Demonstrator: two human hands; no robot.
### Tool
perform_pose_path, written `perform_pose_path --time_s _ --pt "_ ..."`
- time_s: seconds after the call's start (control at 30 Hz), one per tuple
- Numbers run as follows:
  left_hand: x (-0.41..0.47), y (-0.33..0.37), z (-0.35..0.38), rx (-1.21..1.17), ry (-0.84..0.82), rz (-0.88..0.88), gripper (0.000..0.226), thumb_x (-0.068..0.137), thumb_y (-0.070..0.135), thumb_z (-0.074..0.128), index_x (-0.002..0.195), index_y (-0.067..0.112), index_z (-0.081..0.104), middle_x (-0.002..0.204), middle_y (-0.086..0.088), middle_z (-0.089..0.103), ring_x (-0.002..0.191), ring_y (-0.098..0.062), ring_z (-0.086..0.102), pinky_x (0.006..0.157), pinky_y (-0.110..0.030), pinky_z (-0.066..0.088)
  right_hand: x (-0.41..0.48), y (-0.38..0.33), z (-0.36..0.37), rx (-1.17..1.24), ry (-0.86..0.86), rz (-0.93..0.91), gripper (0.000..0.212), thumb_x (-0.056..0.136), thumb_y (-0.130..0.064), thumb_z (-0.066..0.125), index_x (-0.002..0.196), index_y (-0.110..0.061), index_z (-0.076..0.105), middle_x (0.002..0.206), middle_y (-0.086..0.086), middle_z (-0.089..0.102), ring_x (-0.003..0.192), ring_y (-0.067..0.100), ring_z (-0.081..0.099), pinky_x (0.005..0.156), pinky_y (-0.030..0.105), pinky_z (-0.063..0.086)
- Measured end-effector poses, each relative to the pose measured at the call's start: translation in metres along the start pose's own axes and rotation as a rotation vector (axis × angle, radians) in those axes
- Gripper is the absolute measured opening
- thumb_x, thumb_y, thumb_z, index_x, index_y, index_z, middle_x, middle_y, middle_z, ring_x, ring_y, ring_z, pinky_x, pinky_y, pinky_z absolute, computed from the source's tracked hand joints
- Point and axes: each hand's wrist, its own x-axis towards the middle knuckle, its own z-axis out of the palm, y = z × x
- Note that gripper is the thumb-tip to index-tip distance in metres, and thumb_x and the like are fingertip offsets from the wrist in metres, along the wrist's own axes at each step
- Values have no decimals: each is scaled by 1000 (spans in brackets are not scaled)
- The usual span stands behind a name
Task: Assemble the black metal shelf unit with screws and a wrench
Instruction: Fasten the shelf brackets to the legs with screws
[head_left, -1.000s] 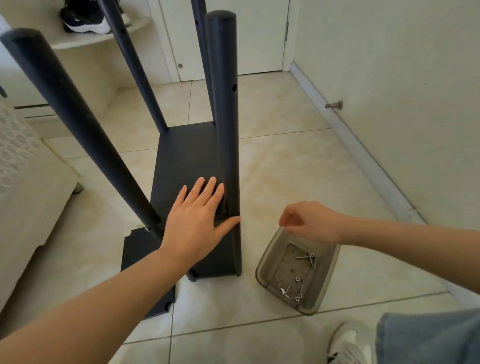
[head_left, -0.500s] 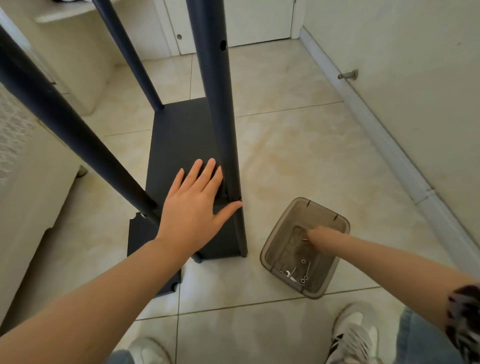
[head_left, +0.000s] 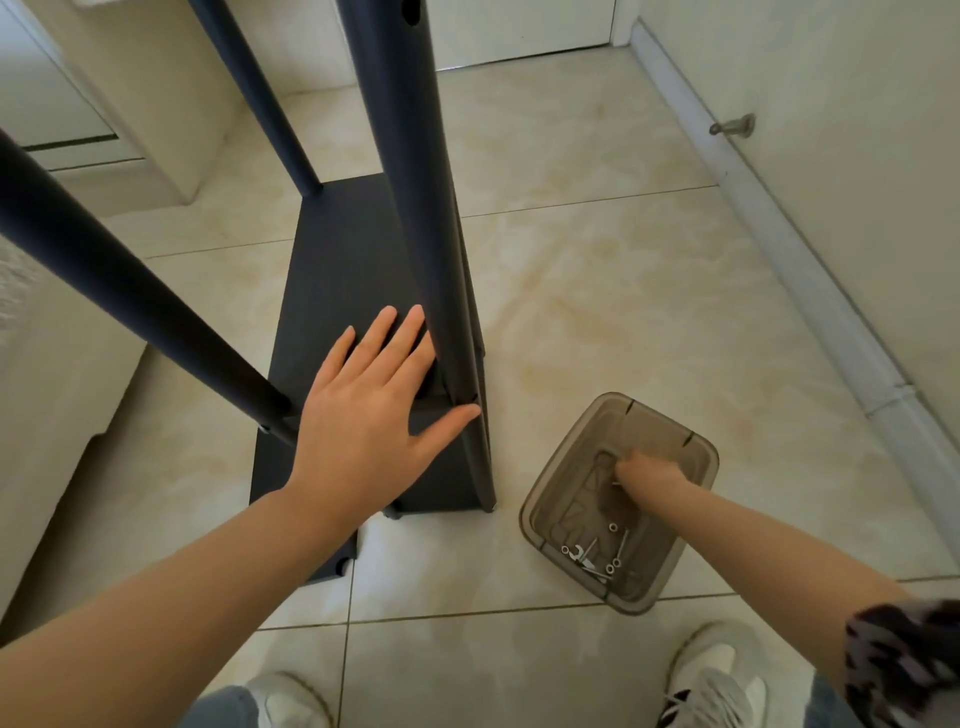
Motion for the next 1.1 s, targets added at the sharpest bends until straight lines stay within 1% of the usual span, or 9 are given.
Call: perform_pose_path --time_s 0.27,0.37,0.5,0.57,0.67,0.73,0.83,0.97,1.1 --pt "0 0 1 -1 12 2 69 94 66 42 133 15 64 146 -6 56 145 -27 40 119 -53 32 2 -14 2 -63 53 -28 35 99 -6 49 134 -9 53 139 11 47 113 31 59 76 39 48" --pt "1 2 2 4 24 3 67 93 65 43 132 15 66 146 -6 56 145 -27 40 117 -54 34 -1 -26 -16 45 54 -93 29 97 -8 50 126 -7 56 126 12 59 110 31 61 81 38 50" --pt "1 3 0 14 25 2 68 94 64 42 132 13 66 146 -7 56 144 -28 41 116 -54 35 -22 -43 -62 186 26 -295 19 91 -17 57 103 -3 64 106 15 67 95 31 65 78 36 54" --pt "1 2 0 21 -12 -8 72 93 66 37 134 14 64 148 -6 53 146 -27 39 118 -53 33 -41 -45 -88 144 -31 -359 22 89 -18 60 98 0 67 97 14 69 89 31 65 75 35 53" --pt "0 4 -3 31 -64 -25 76 94 70 33 140 16 59 153 -4 48 149 -25 33 122 -50 26 -79 -36 -121 124 -72 -419 18 87 -17 62 73 -6 62 74 11 61 69 24 55 66 30 45" --pt "1 6 -5 22 -84 -43 76 96 72 32 145 18 54 155 -3 45 150 -24 30 124 -47 22 -108 -26 -140 247 -33 -447 11 83 -15 64 74 -8 66 74 11 67 64 17 56 61 24 45" --pt "-1 13 -10 -23 -98 -92 78 93 69 27 148 20 50 157 -3 42 151 -24 28 124 -47 20 -151 -15 -159 626 30 -446 4 81 -11 66 80 -14 64 73 1 71 57 4 61 55 16 46" --pt "-6 25 -12 -89 -65 -166 64 96 60 44 148 22 50 158 0 41 151 -23 27 125 -47 19 -196 -9 -170 1033 88 -419 4 87 -6 66 86 -9 68 79 7 76 66 11 68 62 20 54" --pt "-9 34 -16 -192 -37 -249 57 97 49 57 147 21 51 156 1 44 151 -21 29 125 -42 14 -233 -8 -175 1224 82 -362 6 87 -8 71 83 -7 74 79 9 76 64 10 68 62 21 55"
